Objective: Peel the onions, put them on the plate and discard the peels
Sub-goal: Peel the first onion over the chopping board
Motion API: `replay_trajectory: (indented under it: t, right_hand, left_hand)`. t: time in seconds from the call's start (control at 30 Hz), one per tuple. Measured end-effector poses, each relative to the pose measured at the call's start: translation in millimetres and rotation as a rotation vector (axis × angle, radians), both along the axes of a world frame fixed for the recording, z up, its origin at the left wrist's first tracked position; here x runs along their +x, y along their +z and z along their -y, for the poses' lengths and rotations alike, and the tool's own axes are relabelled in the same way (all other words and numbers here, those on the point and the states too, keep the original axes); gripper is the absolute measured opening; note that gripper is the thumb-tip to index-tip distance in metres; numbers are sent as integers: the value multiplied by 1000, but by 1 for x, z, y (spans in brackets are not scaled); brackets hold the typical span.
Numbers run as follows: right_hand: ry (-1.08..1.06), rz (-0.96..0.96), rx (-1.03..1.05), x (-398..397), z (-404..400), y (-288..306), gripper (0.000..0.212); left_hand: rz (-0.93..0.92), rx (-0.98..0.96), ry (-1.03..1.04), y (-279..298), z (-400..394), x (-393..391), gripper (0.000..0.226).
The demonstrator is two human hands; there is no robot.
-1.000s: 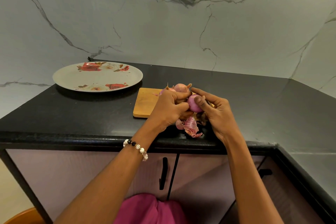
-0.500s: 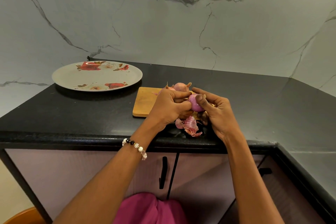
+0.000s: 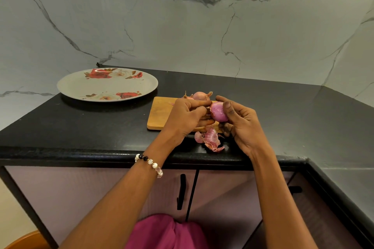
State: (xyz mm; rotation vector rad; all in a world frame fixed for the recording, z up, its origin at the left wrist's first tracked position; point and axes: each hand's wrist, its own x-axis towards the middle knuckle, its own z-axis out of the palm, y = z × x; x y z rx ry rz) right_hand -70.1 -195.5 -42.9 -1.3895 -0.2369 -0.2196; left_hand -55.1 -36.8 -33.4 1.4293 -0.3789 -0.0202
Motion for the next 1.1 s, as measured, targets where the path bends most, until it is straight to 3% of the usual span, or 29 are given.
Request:
replay_trajectory:
  t: [0.2,0.5,1.0,1.1]
  right_hand:
    - [-56,36,-59,1,2,-3,45]
    - [-71,90,-78,-2,-1,-1,40]
    - [-59,49,90,1,4,-1,41]
    - [-59,46,75,1,3,-1,41]
  left_hand:
    - [25,25,32,-2,0,-2,33]
    - [89,112,134,-5,0,1,16]
    - [78,47,188,-4,-2,4,5]
    - [109,84,181,-5,-2,4,25]
